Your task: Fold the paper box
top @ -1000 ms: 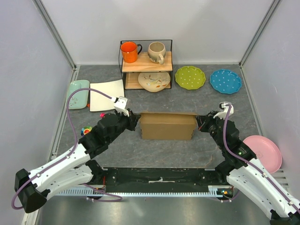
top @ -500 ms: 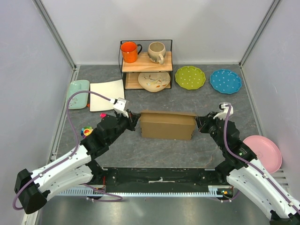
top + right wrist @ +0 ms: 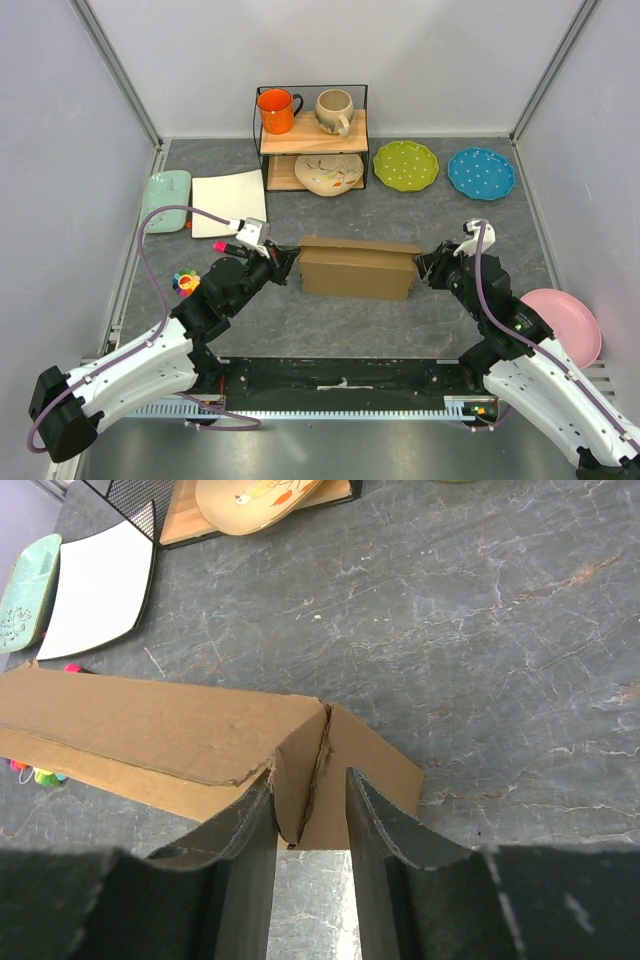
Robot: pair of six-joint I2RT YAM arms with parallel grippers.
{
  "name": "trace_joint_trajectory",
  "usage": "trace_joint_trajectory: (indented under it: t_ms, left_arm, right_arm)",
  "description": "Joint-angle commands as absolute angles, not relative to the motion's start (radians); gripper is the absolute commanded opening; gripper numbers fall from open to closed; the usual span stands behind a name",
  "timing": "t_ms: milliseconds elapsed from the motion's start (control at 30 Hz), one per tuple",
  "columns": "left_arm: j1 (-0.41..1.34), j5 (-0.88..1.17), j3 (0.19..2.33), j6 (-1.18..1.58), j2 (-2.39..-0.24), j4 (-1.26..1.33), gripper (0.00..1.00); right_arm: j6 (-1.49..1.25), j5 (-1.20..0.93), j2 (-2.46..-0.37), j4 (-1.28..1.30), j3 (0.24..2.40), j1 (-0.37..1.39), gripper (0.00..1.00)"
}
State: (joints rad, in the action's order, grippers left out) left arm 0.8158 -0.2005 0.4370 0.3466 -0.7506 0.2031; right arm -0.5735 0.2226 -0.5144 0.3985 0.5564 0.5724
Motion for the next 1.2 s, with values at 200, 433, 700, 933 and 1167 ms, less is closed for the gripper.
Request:
trace_joint_trajectory:
  t_ms: [200,433,700,933,1167]
  left_arm:
    - [0.818,-0.207,0.456,0.353,-0.790,0.103,0.02]
    - [0.818,-0.202,0.456,0.360,-0.801,0.106,0.02]
    - [0.818,-0.183,0.393,0.406,-0.790,0.166,0.02]
    - [0.819,-0.175,0.266,0.502,-0.787,0.250,0.02]
    - [0.819,-0.190,0.268,0.499,-0.790,0.247,0.02]
  right_arm:
    - [-0.503,0.262,-0.564,0.410,0.680,0.574,0.39]
    - [-0.492,0.265,-0.583,0.390,0.655,0.575,0.12]
    - [-0.575,0.239,-0.528,0.391,0.534,0.574,0.00]
    - [-0.670,0.184,-0.486,0.373,0.404,0.574,0.00]
    - [-0.650,0.216,-0.477,0.400,0.487,0.574,0.15]
